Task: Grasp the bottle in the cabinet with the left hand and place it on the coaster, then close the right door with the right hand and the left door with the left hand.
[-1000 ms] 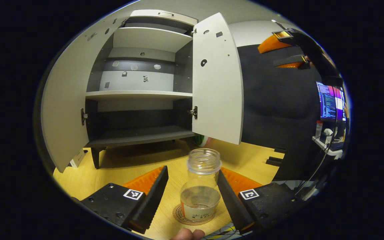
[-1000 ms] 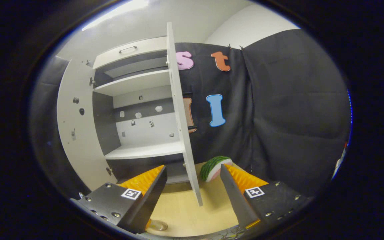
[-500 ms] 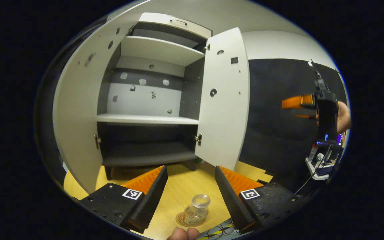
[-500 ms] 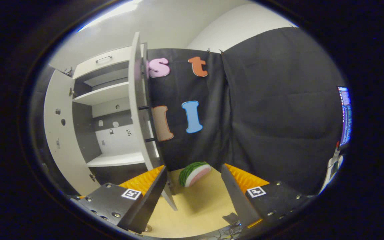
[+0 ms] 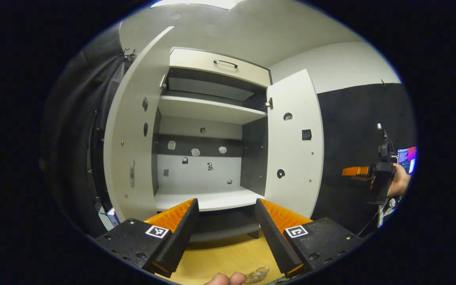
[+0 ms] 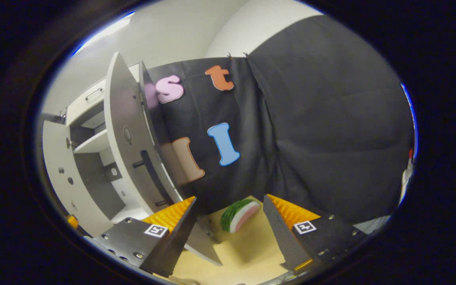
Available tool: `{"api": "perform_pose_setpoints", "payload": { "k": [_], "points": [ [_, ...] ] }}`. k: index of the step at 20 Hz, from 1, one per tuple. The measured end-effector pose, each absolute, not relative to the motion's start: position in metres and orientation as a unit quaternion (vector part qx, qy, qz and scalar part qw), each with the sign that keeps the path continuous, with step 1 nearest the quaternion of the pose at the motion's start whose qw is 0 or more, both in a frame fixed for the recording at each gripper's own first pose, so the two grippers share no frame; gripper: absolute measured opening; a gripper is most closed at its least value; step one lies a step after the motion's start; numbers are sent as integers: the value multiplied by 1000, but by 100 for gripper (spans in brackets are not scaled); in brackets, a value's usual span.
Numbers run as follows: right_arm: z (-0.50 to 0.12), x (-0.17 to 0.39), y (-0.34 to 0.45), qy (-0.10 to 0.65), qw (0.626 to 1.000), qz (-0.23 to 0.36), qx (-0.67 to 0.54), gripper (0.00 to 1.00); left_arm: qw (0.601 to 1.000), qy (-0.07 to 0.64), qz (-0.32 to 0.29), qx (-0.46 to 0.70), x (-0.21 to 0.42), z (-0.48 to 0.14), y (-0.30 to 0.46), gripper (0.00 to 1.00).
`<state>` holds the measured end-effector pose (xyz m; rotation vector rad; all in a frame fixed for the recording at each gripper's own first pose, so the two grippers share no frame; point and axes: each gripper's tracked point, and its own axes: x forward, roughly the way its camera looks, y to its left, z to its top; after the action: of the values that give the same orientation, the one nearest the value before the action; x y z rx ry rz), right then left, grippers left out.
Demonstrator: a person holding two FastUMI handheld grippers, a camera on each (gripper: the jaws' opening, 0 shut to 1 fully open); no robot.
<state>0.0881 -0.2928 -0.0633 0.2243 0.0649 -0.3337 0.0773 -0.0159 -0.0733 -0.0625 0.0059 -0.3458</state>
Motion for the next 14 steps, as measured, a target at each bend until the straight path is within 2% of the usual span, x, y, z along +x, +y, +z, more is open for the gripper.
{"api": "perform_pose_setpoints", "payload": {
  "k": [3, 4, 5, 6, 9, 11, 13, 14],
  "points": [
    [-43, 120, -291, 16, 988, -148, 44, 99, 990, -12, -143, 5, 83, -42, 16, 92],
    [-35, 132, -288, 11, 990, -139, 33, 95, 991, -26, -132, 9, 84, -32, 27, 94],
    [-29, 145, -286, 8, 991, -132, 29, 100, 992, -36, -123, 10, 82, -26, 35, 91],
    [-24, 156, -287, 5, 991, -128, 30, 100, 992, -39, -118, 10, 80, -24, 42, 93],
    [-16, 186, -285, 1, 993, -115, 34, 99, 994, -39, -94, 25, 73, -29, 66, 91],
    [-23, 201, -259, 14, 997, -74, 31, 99, 996, -37, -71, 42, 67, -35, 81, 89],
    [-21, 208, -227, 10, 999, -46, 24, 100, 997, -22, -61, 44, 61, -44, 88, 91],
    [-22, 202, -218, 18, 999, -32, 19, 93, 997, -13, -57, 41, 55, -47, 90, 91]
  ]
}}
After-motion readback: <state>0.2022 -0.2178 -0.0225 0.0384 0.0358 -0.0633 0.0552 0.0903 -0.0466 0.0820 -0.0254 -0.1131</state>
